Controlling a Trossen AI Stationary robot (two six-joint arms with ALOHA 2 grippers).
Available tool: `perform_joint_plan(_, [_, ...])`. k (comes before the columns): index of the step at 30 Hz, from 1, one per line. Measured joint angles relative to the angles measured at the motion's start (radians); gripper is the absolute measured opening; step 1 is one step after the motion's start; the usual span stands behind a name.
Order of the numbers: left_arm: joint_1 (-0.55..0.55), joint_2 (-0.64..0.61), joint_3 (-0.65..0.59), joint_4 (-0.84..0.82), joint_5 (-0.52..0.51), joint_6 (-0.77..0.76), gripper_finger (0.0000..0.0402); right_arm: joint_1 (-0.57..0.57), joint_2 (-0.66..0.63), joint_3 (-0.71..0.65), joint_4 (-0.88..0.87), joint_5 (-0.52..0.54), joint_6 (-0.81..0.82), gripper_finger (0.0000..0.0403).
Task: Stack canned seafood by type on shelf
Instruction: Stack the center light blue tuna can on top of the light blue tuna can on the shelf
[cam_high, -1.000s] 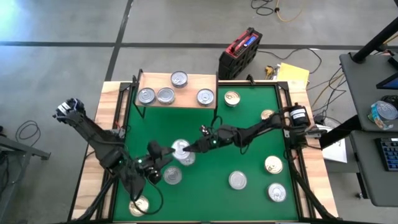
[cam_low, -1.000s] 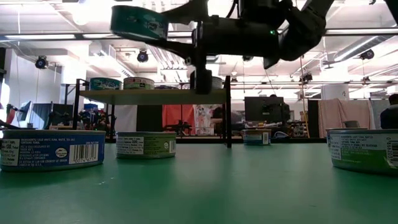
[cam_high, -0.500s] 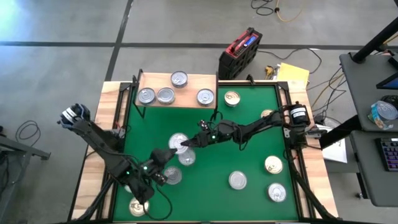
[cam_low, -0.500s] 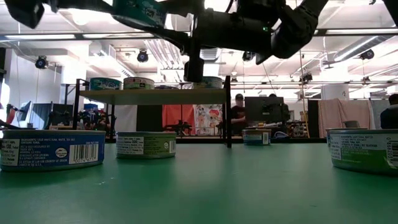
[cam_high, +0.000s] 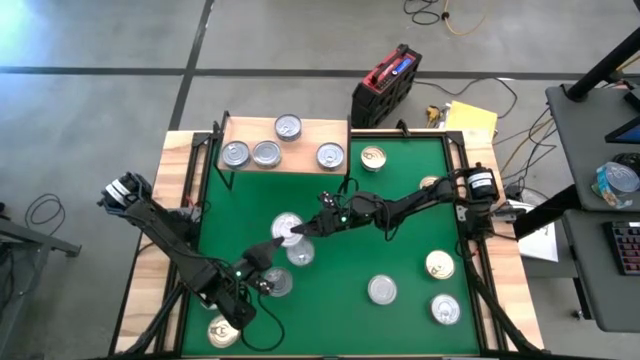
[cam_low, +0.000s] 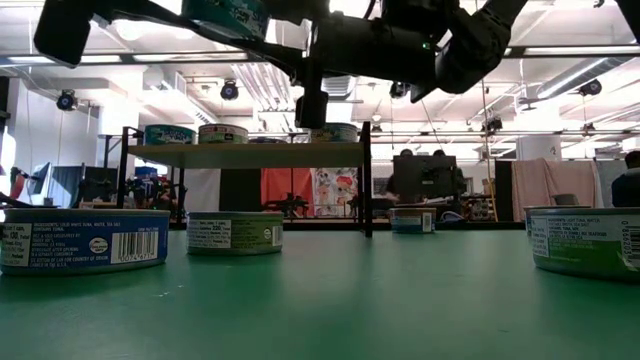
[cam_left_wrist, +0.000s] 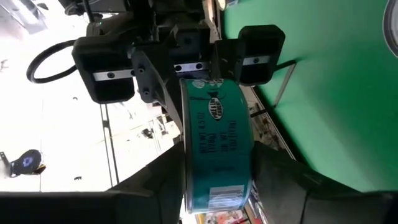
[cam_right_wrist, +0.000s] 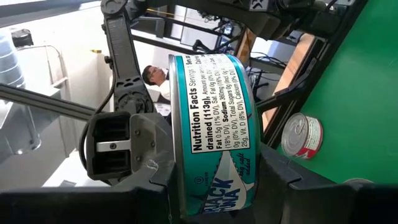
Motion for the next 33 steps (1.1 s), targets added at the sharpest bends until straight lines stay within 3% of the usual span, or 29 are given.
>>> perform_joint_plan(18, [0.027,-0.002,0.000,0.003,0.015,-0.009,0.0202,0.000,0.000,0.000,-0.010,-0.004,0.000,0.0124])
perform_joint_plan(23, [0.038,0.010,0.000,0.003,0.021,-0.008,0.0177,0.000,0.000,0.000,-0.007,-0.013,0.013,0.0124])
perform_joint_plan(28, [0.038,0.038,0.000,0.005,-0.007,-0.008,0.0122,0.000,0.000,-0.002,-0.011,-0.017,0.016,0.0124])
perform_joint_plan(33, [0.038,0.047,0.000,0.002,-0.036,-0.028,0.0118,-0.001,0.000,-0.002,-0.009,-0.014,0.006,0.0128])
